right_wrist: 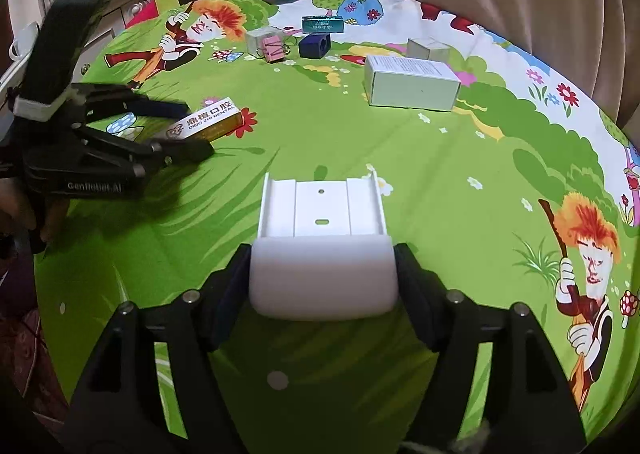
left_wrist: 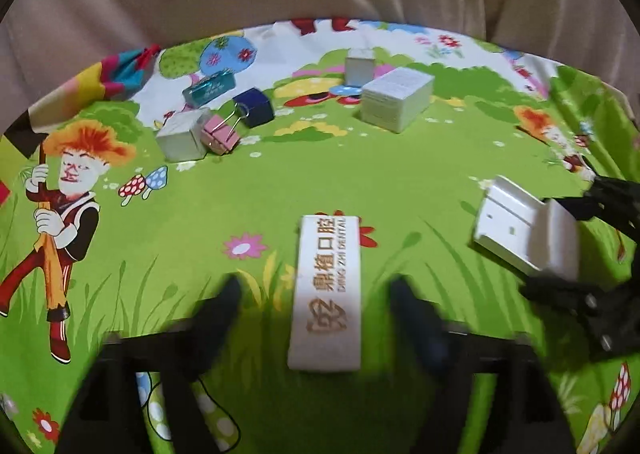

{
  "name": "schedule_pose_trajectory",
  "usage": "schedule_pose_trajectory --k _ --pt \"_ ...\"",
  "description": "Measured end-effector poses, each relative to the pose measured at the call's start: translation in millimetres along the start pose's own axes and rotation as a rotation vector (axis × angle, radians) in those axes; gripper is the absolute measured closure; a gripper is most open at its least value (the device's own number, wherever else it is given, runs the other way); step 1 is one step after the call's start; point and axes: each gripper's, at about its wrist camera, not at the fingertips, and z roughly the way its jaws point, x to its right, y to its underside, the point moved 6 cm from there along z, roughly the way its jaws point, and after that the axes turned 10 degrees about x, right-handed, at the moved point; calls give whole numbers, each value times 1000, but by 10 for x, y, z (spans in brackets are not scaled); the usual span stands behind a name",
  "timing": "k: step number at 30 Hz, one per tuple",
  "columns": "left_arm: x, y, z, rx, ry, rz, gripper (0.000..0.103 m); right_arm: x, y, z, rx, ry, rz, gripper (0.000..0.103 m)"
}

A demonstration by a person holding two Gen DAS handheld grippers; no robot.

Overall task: Organize rigid objects
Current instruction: 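Grasp white HOLDER tray with right tool while left tool grasps DING ZHI DENTAL box, then lift both held items and carry them over the storage box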

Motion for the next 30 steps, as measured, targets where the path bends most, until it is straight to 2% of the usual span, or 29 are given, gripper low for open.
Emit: schedule_pose_trajectory --k 3,10,14,15,16,17,18,19,21,22,24,26,30 --pt "-116 52 -22 -8 25 -80 18 22 5 7 -1 3 3 26" --pt "-140 64 36 -1 4 -90 11 56 7 22 -8 23 12 20" --pt "-127 59 47 -1 6 -90 12 56 15 16 -11 30 13 19" --pt "-123 49 29 11 9 -88 28 55 16 15 -11 33 11 23" --pt "-108 34 -18 34 13 -84 74 50 5 -7 0 39 10 36" --pt "-90 43 -53 26 15 -96 72 52 -4 -33 11 64 16 36" --pt "-40 68 -125 23 51 -130 72 46 1 -54 16 85 15 36" --pt "10 94 -215 44 67 -153 72 12 -14 -146 56 121 12 36" --pt "111 134 -408 99 7 -120 72 -6 -42 -423 171 183 72 36" --pt "187 148 -573 150 -18 -100 72 -14 -34 -516 200 206 95 36" --pt "276 128 -831 222 -31 -105 72 -82 6 -862 321 301 144 36" --pt "342 43 -1088 300 -48 -89 72 -167 31 -1170 423 345 188 36" --pt "484 -225 -1673 450 -61 -51 72 -394 -95 -1846 601 441 141 36"
